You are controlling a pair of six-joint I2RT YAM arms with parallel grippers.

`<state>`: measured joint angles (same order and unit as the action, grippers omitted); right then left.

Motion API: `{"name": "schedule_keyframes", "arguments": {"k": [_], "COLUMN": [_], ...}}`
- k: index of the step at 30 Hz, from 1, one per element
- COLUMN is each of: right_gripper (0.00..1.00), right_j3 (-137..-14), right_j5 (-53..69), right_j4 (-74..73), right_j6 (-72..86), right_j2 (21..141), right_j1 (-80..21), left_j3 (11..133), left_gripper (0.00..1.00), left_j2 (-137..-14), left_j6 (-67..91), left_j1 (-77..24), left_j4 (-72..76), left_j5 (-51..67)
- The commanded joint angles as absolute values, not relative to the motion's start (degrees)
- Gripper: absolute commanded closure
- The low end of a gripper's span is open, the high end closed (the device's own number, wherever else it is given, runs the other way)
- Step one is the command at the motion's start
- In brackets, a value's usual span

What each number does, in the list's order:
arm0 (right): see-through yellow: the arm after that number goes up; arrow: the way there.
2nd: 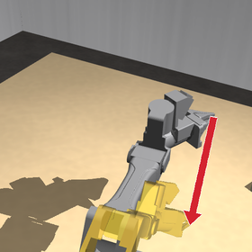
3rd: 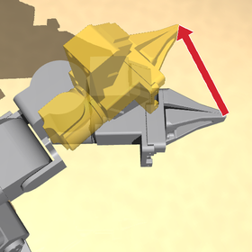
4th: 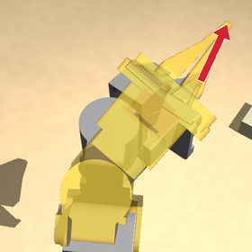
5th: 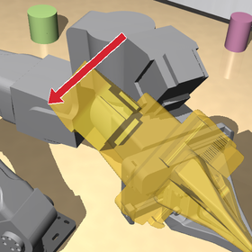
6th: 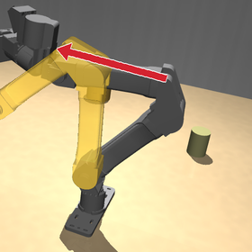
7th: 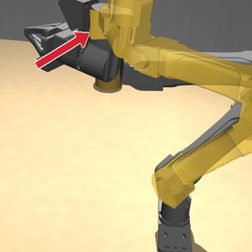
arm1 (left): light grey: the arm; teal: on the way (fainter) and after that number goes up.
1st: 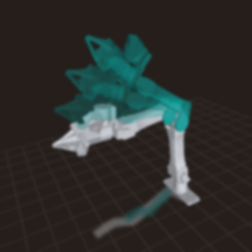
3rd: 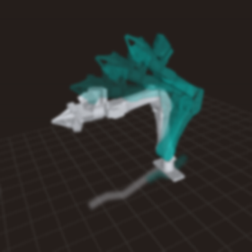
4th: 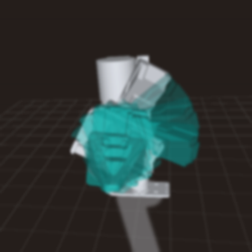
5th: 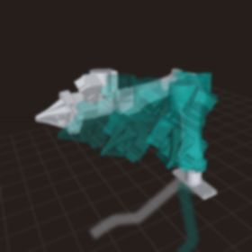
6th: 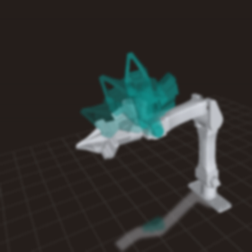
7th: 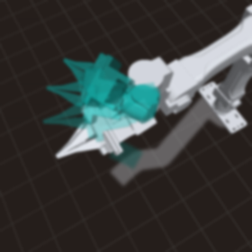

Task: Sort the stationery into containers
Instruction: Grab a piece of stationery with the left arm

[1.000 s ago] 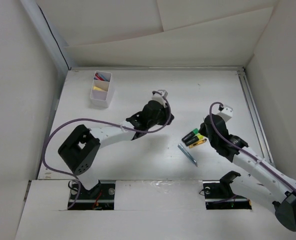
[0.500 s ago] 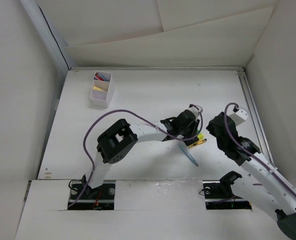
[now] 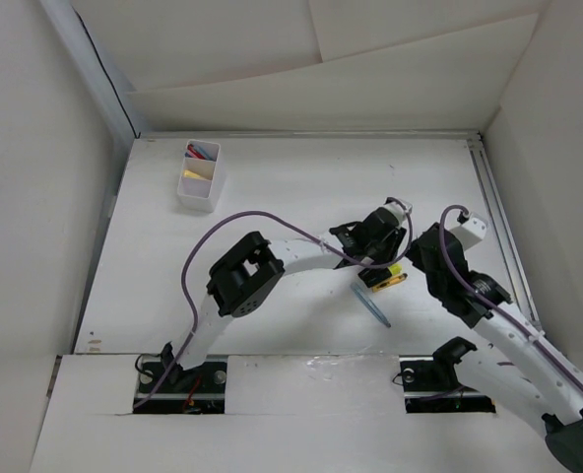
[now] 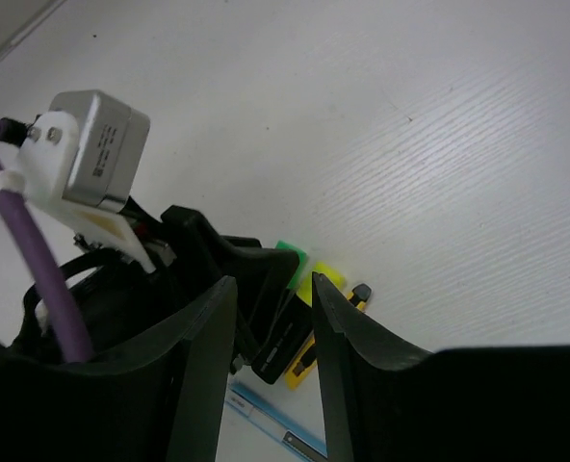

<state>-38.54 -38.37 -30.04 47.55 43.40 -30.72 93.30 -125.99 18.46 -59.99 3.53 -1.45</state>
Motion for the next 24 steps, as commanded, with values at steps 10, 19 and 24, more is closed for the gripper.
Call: {"name": "schedule_keyframes", "arguments": {"k": [10,19,24], "right_gripper": [0.44,0.40,0.37], "right_j3": [-42.0,-45.1,-46.2], "right_j5": [-37.6,-33.5,-33.0], "right_j4": [-30.5,-32.9,-34.0], "right_j6": [44.5,43.2,43.2], "right_j2": [34.3,27.5,26.1], "right_j1": [-29.2,-29.2,-29.2], "left_j3": [107.7,110.1,107.9], "left_gripper": [0.61,0.63,0.67], "left_j2": [-134.5,-137.0,-136.4], "left_j6": [13.6,11.4,10.9], "left_j1": [-60.1,-60.1,-60.1], "left_j4": [-5.7,-10.6,-11.3], "left_j5": [-5.4,-6.9,-10.4]}}
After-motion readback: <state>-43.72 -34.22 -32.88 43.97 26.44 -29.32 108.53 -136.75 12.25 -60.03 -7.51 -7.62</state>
